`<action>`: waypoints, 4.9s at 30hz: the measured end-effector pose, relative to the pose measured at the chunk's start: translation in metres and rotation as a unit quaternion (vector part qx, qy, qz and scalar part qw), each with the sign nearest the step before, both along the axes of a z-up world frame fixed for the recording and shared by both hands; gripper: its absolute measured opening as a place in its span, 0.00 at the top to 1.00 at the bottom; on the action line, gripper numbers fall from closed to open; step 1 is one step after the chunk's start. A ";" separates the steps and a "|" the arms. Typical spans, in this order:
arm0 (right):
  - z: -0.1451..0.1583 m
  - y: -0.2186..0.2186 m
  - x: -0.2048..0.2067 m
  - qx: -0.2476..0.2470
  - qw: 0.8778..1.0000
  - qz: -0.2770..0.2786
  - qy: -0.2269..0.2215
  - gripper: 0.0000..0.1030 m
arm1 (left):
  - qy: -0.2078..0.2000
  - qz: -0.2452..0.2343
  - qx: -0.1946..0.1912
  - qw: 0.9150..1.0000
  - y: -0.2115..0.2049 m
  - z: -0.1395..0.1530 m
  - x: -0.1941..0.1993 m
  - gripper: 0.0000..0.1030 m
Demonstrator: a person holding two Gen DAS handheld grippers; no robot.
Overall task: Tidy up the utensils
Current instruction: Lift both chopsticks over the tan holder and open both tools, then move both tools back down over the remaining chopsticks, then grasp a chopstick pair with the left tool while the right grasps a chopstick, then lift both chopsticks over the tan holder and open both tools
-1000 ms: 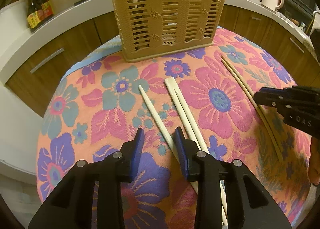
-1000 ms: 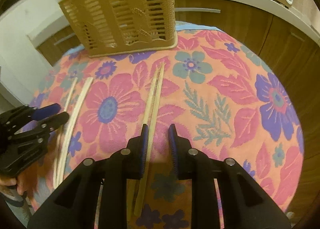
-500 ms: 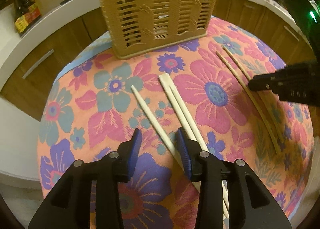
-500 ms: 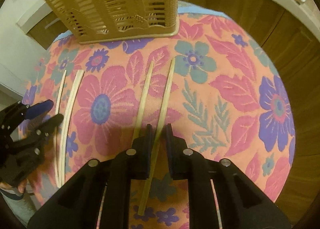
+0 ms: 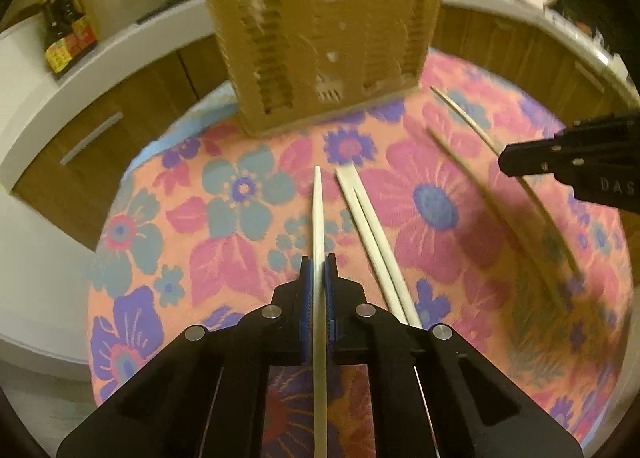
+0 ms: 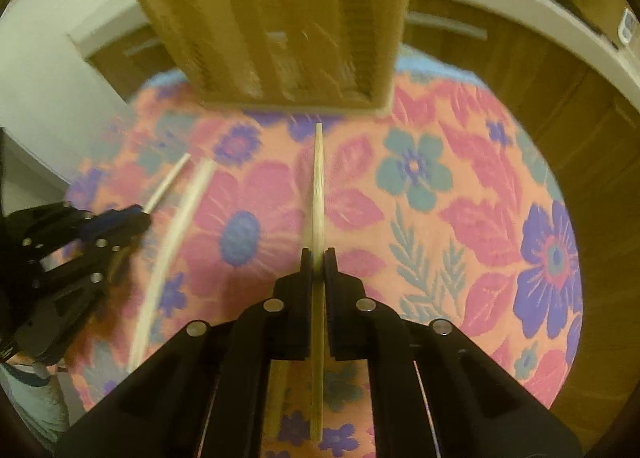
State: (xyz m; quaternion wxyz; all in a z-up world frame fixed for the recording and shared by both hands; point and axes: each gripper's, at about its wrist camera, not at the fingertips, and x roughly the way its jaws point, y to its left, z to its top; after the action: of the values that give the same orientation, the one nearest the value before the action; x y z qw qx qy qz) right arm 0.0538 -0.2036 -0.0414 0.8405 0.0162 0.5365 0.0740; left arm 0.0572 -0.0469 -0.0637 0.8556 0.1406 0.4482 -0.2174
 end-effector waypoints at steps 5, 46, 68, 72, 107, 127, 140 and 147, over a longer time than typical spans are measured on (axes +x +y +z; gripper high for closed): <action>0.044 0.005 -0.008 0.036 0.997 0.026 -0.069 0.96 | -0.047 0.010 -0.105 0.993 0.022 0.047 0.001 0.96; 0.126 0.018 0.117 0.015 0.910 -0.089 -0.405 0.96 | -0.326 0.073 -0.321 0.886 0.001 0.144 0.127 0.95; 0.096 -0.002 -0.022 0.054 0.938 -0.058 -0.338 0.52 | -0.261 0.041 -0.312 0.913 0.050 0.129 0.018 0.45; 0.063 -0.002 -0.042 0.051 0.949 -0.064 -0.304 0.52 | -0.232 0.042 -0.291 0.927 0.051 0.103 -0.006 0.44; -0.040 0.002 -0.051 -0.019 0.992 -0.060 -0.108 0.96 | -0.026 -0.016 -0.004 1.000 -0.039 -0.026 -0.021 0.50; -0.035 -0.019 -0.060 0.029 0.995 -0.055 -0.078 0.96 | -0.022 -0.028 -0.005 0.999 -0.037 -0.021 -0.022 0.76; -0.033 -0.038 -0.034 0.082 0.995 -0.062 -0.017 0.86 | -0.007 -0.016 -0.081 0.997 -0.013 -0.012 -0.015 0.90; -0.033 -0.024 -0.004 0.037 0.997 -0.052 0.038 0.79 | -0.030 -0.021 -0.104 0.994 -0.001 0.003 -0.020 0.90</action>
State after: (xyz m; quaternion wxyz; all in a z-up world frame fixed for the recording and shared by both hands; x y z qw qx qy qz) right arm 0.0495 -0.2278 -0.0741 0.8211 0.0774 0.5633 0.0494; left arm 0.0374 -0.0474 -0.0606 0.8741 0.0671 0.3941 -0.2760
